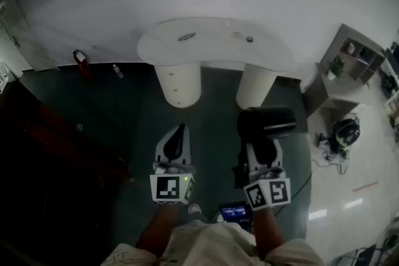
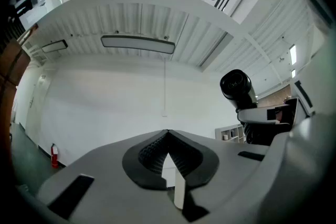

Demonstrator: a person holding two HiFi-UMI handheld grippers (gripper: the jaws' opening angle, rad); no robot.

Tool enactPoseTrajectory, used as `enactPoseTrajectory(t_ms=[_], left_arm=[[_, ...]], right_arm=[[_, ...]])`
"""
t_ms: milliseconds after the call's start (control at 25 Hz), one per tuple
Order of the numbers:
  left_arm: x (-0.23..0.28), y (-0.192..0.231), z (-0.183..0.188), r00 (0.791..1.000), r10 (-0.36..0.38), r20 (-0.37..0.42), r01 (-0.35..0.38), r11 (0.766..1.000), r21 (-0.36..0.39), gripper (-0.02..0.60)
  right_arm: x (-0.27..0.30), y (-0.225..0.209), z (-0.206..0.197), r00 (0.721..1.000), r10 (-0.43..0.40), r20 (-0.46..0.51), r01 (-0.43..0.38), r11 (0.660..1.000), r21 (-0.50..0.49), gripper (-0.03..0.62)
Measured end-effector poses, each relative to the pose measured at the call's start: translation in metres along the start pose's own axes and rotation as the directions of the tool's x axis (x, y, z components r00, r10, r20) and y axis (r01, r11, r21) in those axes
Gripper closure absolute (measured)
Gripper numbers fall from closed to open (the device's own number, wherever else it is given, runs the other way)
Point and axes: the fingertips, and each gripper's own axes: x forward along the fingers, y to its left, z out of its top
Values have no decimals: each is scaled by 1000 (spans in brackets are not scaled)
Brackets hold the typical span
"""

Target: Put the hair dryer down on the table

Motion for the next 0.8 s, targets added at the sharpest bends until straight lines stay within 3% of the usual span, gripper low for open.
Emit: enactPoseTrajectory(t_ms=[400, 800], left_arm=[[-37, -64, 13, 1000, 12, 15, -13, 1000, 10, 584], [-31, -72, -4, 999, 37, -9, -37, 999, 3, 584]], right_arm=[[-57, -19, 17, 1000, 7, -13, -8, 999, -31, 359], [-51, -34, 5, 998, 42, -50, -43, 999, -15, 359]])
